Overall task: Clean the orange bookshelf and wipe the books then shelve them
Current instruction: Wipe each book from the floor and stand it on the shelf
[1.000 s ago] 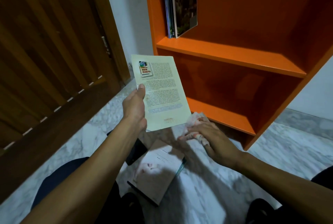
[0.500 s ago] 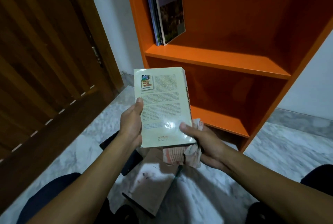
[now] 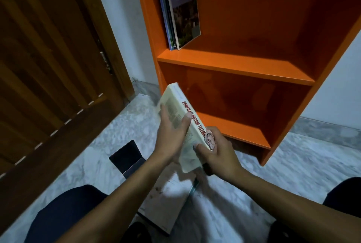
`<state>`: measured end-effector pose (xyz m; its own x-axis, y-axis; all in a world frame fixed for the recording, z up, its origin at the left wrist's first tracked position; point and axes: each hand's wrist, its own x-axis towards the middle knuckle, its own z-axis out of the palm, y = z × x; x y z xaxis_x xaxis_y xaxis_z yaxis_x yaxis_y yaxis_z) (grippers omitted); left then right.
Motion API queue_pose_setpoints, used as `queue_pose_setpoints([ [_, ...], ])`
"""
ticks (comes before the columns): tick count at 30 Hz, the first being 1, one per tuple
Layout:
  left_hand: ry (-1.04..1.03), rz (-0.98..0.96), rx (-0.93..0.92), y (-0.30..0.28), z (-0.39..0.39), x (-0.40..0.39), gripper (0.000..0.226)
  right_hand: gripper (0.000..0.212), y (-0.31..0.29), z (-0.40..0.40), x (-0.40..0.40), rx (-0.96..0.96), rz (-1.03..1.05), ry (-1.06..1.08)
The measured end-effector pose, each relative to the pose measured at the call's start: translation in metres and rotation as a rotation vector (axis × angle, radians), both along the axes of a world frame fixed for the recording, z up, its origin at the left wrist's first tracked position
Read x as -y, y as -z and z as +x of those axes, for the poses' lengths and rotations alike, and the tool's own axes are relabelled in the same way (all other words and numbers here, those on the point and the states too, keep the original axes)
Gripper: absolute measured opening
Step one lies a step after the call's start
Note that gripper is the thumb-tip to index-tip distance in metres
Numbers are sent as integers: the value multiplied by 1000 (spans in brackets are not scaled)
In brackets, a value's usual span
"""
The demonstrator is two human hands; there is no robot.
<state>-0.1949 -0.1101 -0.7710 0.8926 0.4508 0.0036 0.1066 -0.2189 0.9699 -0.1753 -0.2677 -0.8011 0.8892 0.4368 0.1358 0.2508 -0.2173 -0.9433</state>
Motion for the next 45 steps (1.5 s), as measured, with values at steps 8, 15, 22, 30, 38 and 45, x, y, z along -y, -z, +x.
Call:
queue_pose_setpoints([
  [8,-482,-538,-95,9,-2,-7,39,50,15,-6,-5,730,-379,-127],
  [15,-469,-648,21,0,-2,-21,23,46,19,6,6,663,-262,-255],
  [22,-354,-452,129,-9,-6,-33,17,28,-24,46,8,-460,401,339],
  [30,-159,-370,104,-18,-11,-24,16,20,-105,73,30,-443,629,370],
  [38,-8,-363,154,-19,-6,-8,29,53,-86,75,-4,596,-324,-36],
  [45,-144,-563,186,-23,-4,-28,29,64,-21,34,17,621,-188,-291],
])
